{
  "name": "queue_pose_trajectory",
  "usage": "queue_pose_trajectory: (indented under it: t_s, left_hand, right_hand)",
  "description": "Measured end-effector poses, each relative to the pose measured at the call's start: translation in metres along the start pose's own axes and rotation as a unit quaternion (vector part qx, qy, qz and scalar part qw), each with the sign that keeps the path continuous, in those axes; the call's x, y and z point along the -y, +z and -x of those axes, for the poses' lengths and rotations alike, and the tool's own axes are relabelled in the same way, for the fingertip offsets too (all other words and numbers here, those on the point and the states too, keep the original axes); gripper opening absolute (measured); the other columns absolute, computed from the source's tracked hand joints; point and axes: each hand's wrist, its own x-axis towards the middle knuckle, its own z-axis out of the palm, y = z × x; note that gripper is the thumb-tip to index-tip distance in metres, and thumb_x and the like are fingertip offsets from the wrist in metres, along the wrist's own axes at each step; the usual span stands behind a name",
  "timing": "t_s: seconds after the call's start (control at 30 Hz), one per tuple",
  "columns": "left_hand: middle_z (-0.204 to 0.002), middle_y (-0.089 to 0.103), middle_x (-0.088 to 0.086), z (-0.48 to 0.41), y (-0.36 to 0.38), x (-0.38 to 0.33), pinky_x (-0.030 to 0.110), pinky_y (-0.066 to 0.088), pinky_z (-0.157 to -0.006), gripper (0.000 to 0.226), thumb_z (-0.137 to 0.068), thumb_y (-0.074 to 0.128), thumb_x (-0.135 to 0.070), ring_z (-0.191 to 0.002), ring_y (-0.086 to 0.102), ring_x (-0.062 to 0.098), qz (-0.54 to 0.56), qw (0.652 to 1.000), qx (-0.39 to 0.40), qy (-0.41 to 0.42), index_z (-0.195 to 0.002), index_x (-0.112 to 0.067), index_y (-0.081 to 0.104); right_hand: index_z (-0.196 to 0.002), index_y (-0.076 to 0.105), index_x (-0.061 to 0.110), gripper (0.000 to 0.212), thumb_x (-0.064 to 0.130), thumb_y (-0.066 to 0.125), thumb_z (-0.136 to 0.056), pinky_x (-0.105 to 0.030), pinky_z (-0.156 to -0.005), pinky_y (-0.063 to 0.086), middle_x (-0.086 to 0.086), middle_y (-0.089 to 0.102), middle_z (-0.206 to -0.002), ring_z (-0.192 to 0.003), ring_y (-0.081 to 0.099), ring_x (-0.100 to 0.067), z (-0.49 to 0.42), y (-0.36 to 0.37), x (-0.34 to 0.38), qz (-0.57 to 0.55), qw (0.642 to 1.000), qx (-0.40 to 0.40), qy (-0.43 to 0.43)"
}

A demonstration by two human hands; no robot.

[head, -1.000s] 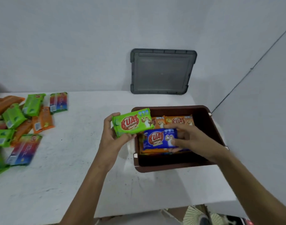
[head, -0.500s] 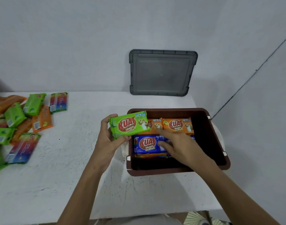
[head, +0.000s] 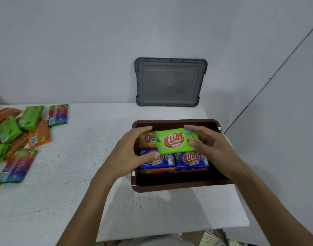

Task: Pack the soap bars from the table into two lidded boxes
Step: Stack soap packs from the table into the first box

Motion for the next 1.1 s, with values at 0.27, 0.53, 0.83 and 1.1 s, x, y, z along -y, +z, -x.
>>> queue_pose_trajectory:
  t_s: [0.27, 0.53, 0.83, 1.1]
  left_hand:
    - [-0.149, 0.034, -0.010, -0.002, 0.022, 0.032, 0.021, 0.038, -0.096, 0.061, -0.085, 0.067, -0.039, -0.126, 0.029, -0.003, -0.150, 0.986, -0.066, 0.039, -0.140, -0.033, 0.040]
    - [-0.149, 0.037, -0.006, 0.000, 0.029, 0.034, 0.036, 0.044, -0.101, 0.059, -0.086, 0.066, -0.036, -0.132, 0.037, 0.010, -0.181, 0.978, -0.095, 0.031, -0.140, -0.027, 0.043]
    - [-0.144, 0.045, -0.005, -0.004, 0.028, 0.032, 0.024, 0.040, -0.093, 0.052, -0.086, 0.061, -0.041, -0.123, 0.035, -0.001, -0.182, 0.976, -0.110, 0.051, -0.135, -0.028, 0.048]
    - [-0.119, 0.058, -0.009, -0.071, -0.003, 0.013, 0.015, 0.046, -0.073, 0.045, -0.093, 0.059, -0.033, -0.102, 0.056, 0.009, 0.009, 0.982, -0.187, -0.017, -0.136, -0.029, 0.045]
  right_hand:
    - [-0.122, 0.061, 0.028, 0.034, 0.014, 0.063, -0.091, -0.044, -0.080, 0.061, -0.003, 0.067, -0.119, -0.105, 0.068, -0.020, 0.007, -0.041, -0.037, 0.097, 0.991, -0.022, 0.088]
    - [-0.140, 0.047, 0.030, 0.043, 0.031, 0.053, -0.098, -0.028, -0.095, 0.050, 0.000, 0.053, -0.137, -0.119, 0.055, -0.015, -0.005, -0.019, -0.055, 0.372, 0.926, -0.010, 0.064]
    - [-0.141, 0.045, 0.031, 0.044, 0.035, 0.051, -0.097, -0.028, -0.083, 0.048, -0.001, 0.048, -0.102, -0.093, 0.057, -0.018, -0.023, -0.026, -0.031, 0.450, 0.892, -0.049, 0.000]
    - [-0.129, 0.056, 0.019, 0.037, 0.034, 0.054, -0.095, -0.033, -0.076, 0.053, -0.006, 0.069, -0.082, -0.074, 0.065, -0.020, -0.115, -0.065, 0.007, 0.247, 0.953, -0.174, -0.011]
